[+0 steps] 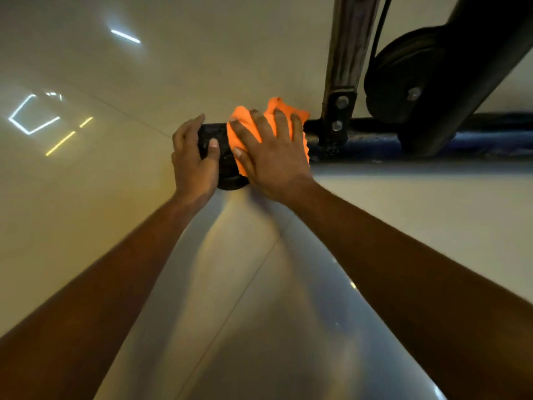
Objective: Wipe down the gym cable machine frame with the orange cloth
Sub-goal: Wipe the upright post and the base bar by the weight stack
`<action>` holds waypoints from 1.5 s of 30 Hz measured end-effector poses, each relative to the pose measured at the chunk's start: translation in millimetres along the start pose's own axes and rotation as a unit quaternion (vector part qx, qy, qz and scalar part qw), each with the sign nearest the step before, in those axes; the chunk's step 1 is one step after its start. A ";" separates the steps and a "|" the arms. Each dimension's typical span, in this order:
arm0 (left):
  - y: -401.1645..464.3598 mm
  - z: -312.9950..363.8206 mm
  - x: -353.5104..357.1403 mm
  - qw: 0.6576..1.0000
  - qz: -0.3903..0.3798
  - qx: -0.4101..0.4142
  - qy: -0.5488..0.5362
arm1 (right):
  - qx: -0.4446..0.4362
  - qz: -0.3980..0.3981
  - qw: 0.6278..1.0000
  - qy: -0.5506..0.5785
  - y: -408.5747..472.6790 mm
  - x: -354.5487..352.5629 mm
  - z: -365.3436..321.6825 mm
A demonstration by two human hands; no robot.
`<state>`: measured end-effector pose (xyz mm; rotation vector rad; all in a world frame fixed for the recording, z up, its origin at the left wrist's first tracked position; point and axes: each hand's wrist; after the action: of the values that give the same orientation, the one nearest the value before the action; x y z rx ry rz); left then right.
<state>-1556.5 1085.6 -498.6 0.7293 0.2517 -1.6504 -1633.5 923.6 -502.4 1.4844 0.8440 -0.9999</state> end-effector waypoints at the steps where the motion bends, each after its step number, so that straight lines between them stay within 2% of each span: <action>1: 0.9 -4.9 -3.1 1.000 0.009 -0.004 -0.021 | -0.017 0.012 1.000 -0.002 -2.4 -0.9 7.6; 4: 1.5 -10.6 -8.6 0.995 0.019 -0.053 -0.079 | -0.048 0.022 0.998 -0.019 -20.2 -3.9 34.0; 6: 2.9 -6.5 -10.5 0.979 0.035 -0.125 -0.155 | -0.030 0.026 0.999 -0.022 -23.8 -3.4 36.3; 9: 5.8 -0.2 -19.6 0.949 0.039 -0.171 -0.261 | 0.007 0.045 0.999 -0.011 -2.5 8.2 -8.1; 12: 8.2 6.7 -33.2 0.905 0.022 -0.225 -0.360 | -0.033 0.012 0.999 0.008 31.4 14.2 -66.5; 14: 13.9 3.6 -44.5 0.896 0.000 -0.244 -0.371 | -0.059 -0.012 0.998 0.013 45.9 12.1 -80.3; 17: 17.8 -7.9 -58.9 0.889 -0.050 -0.258 -0.375 | -0.079 -0.004 0.997 0.009 35.6 6.1 -50.8; 21: 19.8 -15.9 -60.8 0.880 -0.066 -0.264 -0.389 | -0.028 0.000 1.000 -0.012 6.6 -3.4 -15.0; 24: 22.0 -19.8 -59.2 0.871 -0.075 -0.268 -0.404 | 0.007 0.009 1.000 -0.013 25.1 5.4 -57.0; 27: 23.8 -24.0 -61.6 0.852 -0.090 -0.284 -0.431 | -0.026 -0.016 1.000 0.001 49.6 14.0 -102.1; 31: 26.1 -25.2 -64.7 0.849 -0.102 -0.279 -0.437 | -0.056 -0.003 0.998 -0.005 45.3 11.8 -88.2; 36: 24.5 -22.1 -60.7 0.868 -0.078 -0.277 -0.404 | -0.026 -0.001 1.000 -0.005 11.8 -1.6 -34.2; 40: 26.6 -21.1 -59.9 0.865 -0.093 -0.278 -0.408 | 0.006 0.008 1.000 -0.014 33.6 8.2 -71.3; 42: 24.9 -17.1 -58.8 0.867 -0.092 -0.276 -0.403 | -0.012 -0.007 1.000 -0.012 47.1 13.1 -87.7; 45: 18.5 -12.0 -49.0 0.890 -0.048 -0.252 -0.377 | -0.050 0.000 0.999 -0.004 43.8 10.0 -77.9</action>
<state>-1532.8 1127.6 -474.8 -0.3383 0.1417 -1.7339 -1579.0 994.3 -491.6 1.3946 0.8756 -0.9499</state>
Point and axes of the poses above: each hand's wrist, its own y-axis towards the middle knuckle, its own x-axis out of the palm, z = x × y, and after that the axes turned 4 degrees about -y, right-handed
